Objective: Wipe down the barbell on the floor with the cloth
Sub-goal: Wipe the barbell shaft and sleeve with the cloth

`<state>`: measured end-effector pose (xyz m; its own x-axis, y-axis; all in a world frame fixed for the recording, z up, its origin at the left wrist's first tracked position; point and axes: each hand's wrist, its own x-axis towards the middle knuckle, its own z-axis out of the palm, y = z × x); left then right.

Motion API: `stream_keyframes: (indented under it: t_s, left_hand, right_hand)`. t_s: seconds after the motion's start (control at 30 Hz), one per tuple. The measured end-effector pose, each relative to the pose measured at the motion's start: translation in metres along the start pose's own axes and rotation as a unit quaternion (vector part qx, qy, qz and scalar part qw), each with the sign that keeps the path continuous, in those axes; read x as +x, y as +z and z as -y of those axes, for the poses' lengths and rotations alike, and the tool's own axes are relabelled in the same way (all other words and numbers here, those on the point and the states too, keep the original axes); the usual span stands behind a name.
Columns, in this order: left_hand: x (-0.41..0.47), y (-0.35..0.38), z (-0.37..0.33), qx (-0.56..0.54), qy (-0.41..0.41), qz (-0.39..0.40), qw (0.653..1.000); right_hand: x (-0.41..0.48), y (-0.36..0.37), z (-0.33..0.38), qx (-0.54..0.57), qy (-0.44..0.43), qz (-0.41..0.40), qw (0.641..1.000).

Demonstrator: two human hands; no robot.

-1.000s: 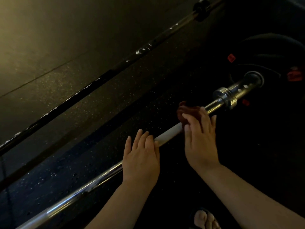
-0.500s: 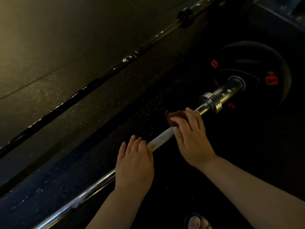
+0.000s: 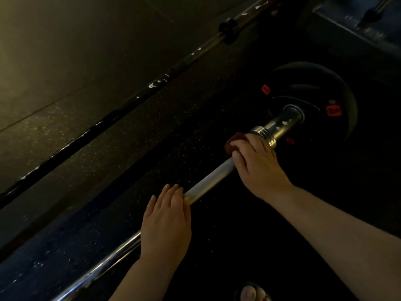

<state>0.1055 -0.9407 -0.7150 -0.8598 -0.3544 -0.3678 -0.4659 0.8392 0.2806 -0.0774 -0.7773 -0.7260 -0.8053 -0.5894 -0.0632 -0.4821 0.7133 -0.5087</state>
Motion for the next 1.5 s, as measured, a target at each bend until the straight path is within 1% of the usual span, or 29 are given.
stream_keyframes:
  t_s: [0.07,0.13,0.2,0.27,0.37,0.43,0.53,0.57,0.63,0.7,0.73,0.77,0.8,0.87,0.9,0.93,0.97,1.03,1.07,1.1,1.13,1.2,1.23,1.27,1.3,1.33,1.4,1.47,1.5]
  left_hand:
    - [0.001,0.000,0.001,-0.007,0.004,-0.004,1.000]
    - [0.003,-0.001,0.002,-0.017,0.011,-0.003,1.000]
    - [0.005,-0.002,0.003,-0.023,0.020,0.005,1.000]
    - [0.004,-0.002,0.003,-0.025,0.020,0.002,0.999]
    - [0.000,0.000,0.004,-0.024,0.011,0.000,1.000]
    - [-0.002,0.000,0.005,-0.027,0.014,-0.003,1.000]
    - [0.000,-0.003,0.003,-0.021,0.008,0.004,1.000]
    - [0.002,-0.004,0.002,-0.017,0.002,0.007,1.000]
    - [0.003,-0.006,-0.002,-0.008,-0.002,0.016,1.000]
    - [0.001,-0.007,-0.003,-0.002,0.000,0.023,1.000]
    - [-0.001,-0.007,-0.002,-0.001,0.001,0.020,1.000]
    - [-0.003,-0.007,-0.001,0.001,0.002,0.014,1.000]
    - [-0.005,-0.007,-0.001,0.005,0.005,0.010,1.000]
    - [-0.011,-0.004,0.000,0.018,0.002,0.000,1.000]
    - [-0.014,-0.002,0.000,0.025,-0.006,-0.007,1.000]
    - [-0.018,0.000,0.001,0.035,-0.012,-0.010,0.999]
    - [-0.022,0.002,0.003,0.042,-0.013,-0.012,0.999]
    - [-0.031,0.009,0.011,0.048,-0.018,-0.020,0.998]
    - [-0.035,0.012,0.016,0.053,-0.022,-0.028,0.998]
    - [-0.039,0.013,0.021,0.061,-0.024,-0.037,0.997]
    - [-0.042,0.015,0.025,0.062,-0.024,-0.054,0.996]
    - [-0.049,0.023,0.034,0.059,-0.024,-0.084,0.994]
    - [-0.053,0.027,0.038,0.058,-0.022,-0.088,0.994]
    - [-0.058,0.030,0.042,0.059,-0.020,-0.092,0.994]
    - [-0.063,0.032,0.046,0.062,-0.016,-0.094,0.993]
    - [-0.068,0.034,0.051,0.069,-0.012,-0.094,0.993]
    - [-0.077,0.034,0.062,0.081,-0.014,-0.079,0.993]
    - [-0.083,0.033,0.070,0.087,-0.019,-0.075,0.993]
    - [-0.085,0.032,0.073,0.086,-0.027,-0.075,0.993]
  right_hand:
    - [0.013,-0.003,0.005,-0.012,0.030,-0.009,0.999]
    - [0.012,0.003,0.015,0.002,0.050,-0.040,0.998]
    - [-0.009,0.015,0.021,0.080,0.075,-0.071,0.991]
    - [-0.034,0.028,0.024,0.136,0.065,-0.088,0.985]
    - [-0.031,0.028,0.011,0.086,0.024,-0.071,0.993]
    - [-0.015,0.022,0.005,0.069,0.039,-0.057,0.995]
    - [-0.015,0.027,0.029,0.131,0.085,-0.087,0.984]
    - [-0.024,0.037,0.043,0.131,0.069,-0.079,0.986]
    - [-0.047,0.055,0.063,0.074,-0.034,-0.038,0.996]
    - [-0.054,0.060,0.056,0.001,-0.145,0.005,0.989]
    - [-0.049,0.058,0.046,-0.030,-0.167,0.003,0.985]
    - [-0.044,0.055,0.039,-0.043,-0.153,-0.015,0.987]
    - [-0.040,0.051,0.036,-0.035,-0.107,-0.046,0.993]
    - [-0.041,0.053,0.047,0.024,0.001,-0.081,0.996]
    - [-0.046,0.060,0.060,0.043,0.022,-0.078,0.996]
    - [-0.053,0.068,0.073,0.040,0.009,-0.066,0.997]
    - [-0.060,0.075,0.082,0.021,-0.034,-0.045,0.998]
    - [-0.068,0.080,0.083,-0.028,-0.155,0.002,0.987]
    - [-0.065,0.078,0.076,-0.061,-0.199,0.007,0.978]
    - [-0.061,0.075,0.069,-0.086,-0.220,0.000,0.972]
    - [-0.056,0.072,0.063,-0.091,-0.203,-0.017,0.975]
    - [-0.054,0.071,0.067,-0.026,-0.085,-0.056,0.994]
    - [-0.058,0.075,0.078,0.003,-0.036,-0.065,0.997]
    - [-0.065,0.081,0.093,0.007,-0.021,-0.061,0.998]
    - [-0.073,0.088,0.106,-0.011,-0.049,-0.046,0.998]
    - [-0.081,0.097,0.115,-0.037,-0.109,-0.025,0.993]
    - [-0.086,0.102,0.117,-0.075,-0.228,0.020,0.971]
    - [-0.076,0.095,0.106,-0.117,-0.283,0.033,0.952]
    - [-0.071,0.092,0.101,-0.125,-0.275,0.018,0.953]
